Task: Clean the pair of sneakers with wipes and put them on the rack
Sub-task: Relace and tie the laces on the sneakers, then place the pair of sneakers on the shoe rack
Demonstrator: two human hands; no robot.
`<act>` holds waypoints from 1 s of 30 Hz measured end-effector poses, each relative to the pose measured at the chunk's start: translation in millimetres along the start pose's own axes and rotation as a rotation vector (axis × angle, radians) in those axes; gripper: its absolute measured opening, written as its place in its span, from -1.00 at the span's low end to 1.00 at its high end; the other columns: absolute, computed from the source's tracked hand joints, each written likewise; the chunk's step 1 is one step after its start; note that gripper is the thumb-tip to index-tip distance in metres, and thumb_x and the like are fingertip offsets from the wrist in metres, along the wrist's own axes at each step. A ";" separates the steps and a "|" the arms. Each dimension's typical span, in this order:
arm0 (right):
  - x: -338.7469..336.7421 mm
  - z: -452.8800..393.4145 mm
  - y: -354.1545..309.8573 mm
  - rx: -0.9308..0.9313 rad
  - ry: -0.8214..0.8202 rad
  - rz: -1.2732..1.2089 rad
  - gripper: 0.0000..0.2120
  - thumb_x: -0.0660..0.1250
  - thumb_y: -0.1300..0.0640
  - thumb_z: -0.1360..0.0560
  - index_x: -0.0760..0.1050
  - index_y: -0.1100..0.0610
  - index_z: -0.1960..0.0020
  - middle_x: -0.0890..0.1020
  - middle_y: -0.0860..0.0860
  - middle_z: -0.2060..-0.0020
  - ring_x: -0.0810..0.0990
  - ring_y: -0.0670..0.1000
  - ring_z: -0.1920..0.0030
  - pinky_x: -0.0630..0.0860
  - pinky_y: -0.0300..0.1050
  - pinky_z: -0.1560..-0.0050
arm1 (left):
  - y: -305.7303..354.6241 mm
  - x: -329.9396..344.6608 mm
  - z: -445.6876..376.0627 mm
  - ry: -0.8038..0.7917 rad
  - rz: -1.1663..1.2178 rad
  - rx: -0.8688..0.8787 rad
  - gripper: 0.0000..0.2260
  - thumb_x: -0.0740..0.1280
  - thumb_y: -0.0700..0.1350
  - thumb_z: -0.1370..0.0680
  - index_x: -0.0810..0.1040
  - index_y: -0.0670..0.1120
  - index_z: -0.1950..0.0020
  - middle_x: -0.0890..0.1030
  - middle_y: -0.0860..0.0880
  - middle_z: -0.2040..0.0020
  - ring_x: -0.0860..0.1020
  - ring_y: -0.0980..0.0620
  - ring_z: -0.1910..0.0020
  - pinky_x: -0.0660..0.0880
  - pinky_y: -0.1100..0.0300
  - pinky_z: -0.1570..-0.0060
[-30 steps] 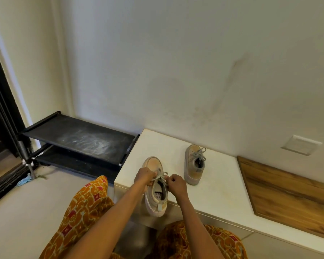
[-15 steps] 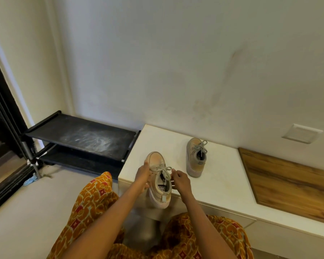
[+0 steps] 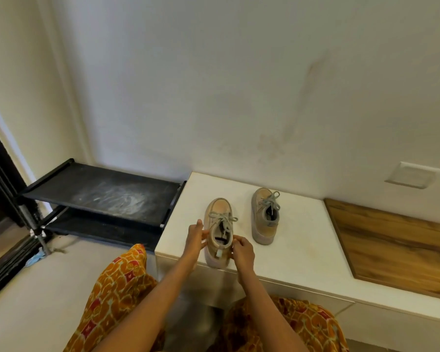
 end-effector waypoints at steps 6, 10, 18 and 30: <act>6.7 -34.6 -19.3 -0.039 -0.051 -0.182 -0.68 0.17 0.19 -0.51 0.50 0.06 -0.23 0.61 0.00 -0.09 0.57 0.01 -0.07 0.56 0.01 -0.13 | 2.7 26.1 -34.0 -0.117 -0.114 0.053 -0.67 0.17 0.04 -0.57 0.36 -0.17 -0.20 0.46 -0.14 -0.18 0.46 -0.04 -0.13 0.47 0.24 0.03; 4.7 -60.2 -22.2 -0.091 -0.085 -0.172 -0.70 0.17 0.21 -0.55 0.49 0.02 -0.23 0.59 -0.02 -0.11 0.56 -0.02 -0.09 0.54 -0.02 -0.15 | 5.8 36.4 -53.8 -0.206 -0.251 0.132 -0.68 0.23 -0.15 -0.58 0.22 -0.07 -0.29 0.34 -0.07 -0.29 0.38 0.03 -0.19 0.42 0.38 0.06; -44.8 -46.6 -55.4 -0.677 0.664 0.445 -0.80 0.44 0.17 -0.41 0.54 0.15 -0.02 0.56 0.13 -0.01 0.47 0.11 -0.06 0.42 -0.05 -0.05 | -2.5 53.4 -63.5 0.015 -0.646 0.544 -0.53 0.44 -0.07 -0.45 0.42 -0.13 -0.31 0.38 -0.14 -0.30 0.46 -0.08 -0.20 0.46 0.23 -0.08; -101.2 -82.5 -16.3 -0.375 0.090 0.577 -0.53 0.36 0.16 -0.47 0.34 0.12 -0.35 0.47 0.13 -0.21 0.50 0.11 -0.15 0.42 -0.14 0.03 | 8.4 50.8 -83.9 -0.063 -0.803 0.573 -0.58 0.40 -0.07 -0.46 0.44 -0.09 -0.30 0.44 -0.09 -0.29 0.50 -0.08 -0.13 0.39 0.25 0.04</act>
Point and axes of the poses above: each hand's wrist, its own z-axis away from the middle knuckle, its own x-axis out of the palm, y = z × x, the point moved 3 cm from there along -z, towards the middle knuckle
